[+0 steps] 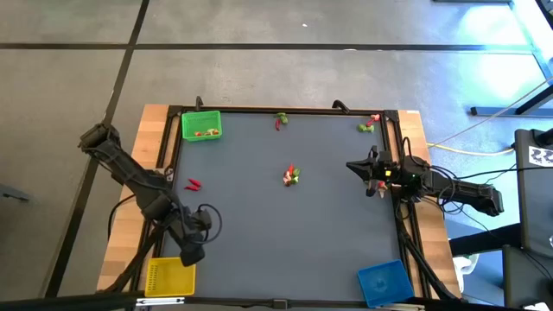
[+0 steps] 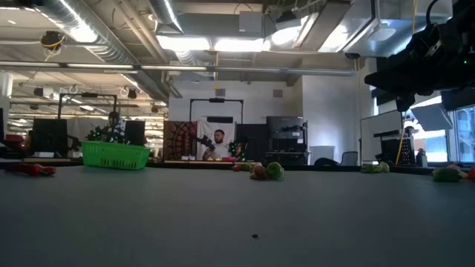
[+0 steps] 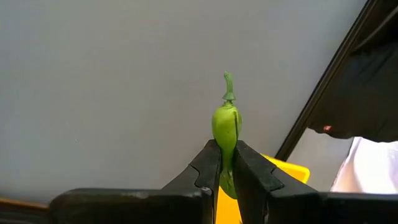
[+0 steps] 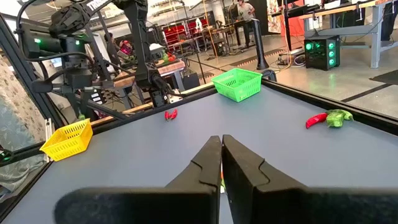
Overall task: Sort produce into baskets
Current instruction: Put the green chili pepper into the yellow bin
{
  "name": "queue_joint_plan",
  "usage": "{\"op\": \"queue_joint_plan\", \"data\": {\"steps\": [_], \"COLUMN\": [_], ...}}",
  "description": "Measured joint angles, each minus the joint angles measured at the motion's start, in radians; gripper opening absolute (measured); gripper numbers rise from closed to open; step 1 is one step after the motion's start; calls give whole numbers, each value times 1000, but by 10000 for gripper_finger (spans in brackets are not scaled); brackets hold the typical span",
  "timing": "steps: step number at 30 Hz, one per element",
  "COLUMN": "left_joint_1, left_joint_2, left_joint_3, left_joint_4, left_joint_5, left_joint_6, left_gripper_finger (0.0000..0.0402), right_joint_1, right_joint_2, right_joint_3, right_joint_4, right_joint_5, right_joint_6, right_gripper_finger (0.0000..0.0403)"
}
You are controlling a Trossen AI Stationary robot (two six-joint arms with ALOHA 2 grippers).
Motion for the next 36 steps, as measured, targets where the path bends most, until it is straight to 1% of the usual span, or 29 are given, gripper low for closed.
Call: {"op": "queue_joint_plan", "data": {"steps": [16, 25, 31, 36], "left_joint_1": [-146, -202, -232, -250], "left_joint_2": [0, 0, 31, 81], "left_joint_3": [0, 0, -1, -1], "left_joint_4": [0, -1, 55, 122], "left_joint_5": [0, 0, 1, 61], "left_joint_6": [-260, -345, -378, -392], "left_gripper_finger": [31, 31, 31, 31], "right_joint_1": [0, 0, 0, 0], "right_joint_2": [0, 0, 0, 0], "right_joint_3": [0, 0, 0, 0], "right_joint_4": [-1, -1, -3, -3], "right_joint_5": [-8, -8, -8, -8], "right_joint_6": [0, 0, 0, 0], "right_gripper_finger": [17, 17, 17, 17]}}
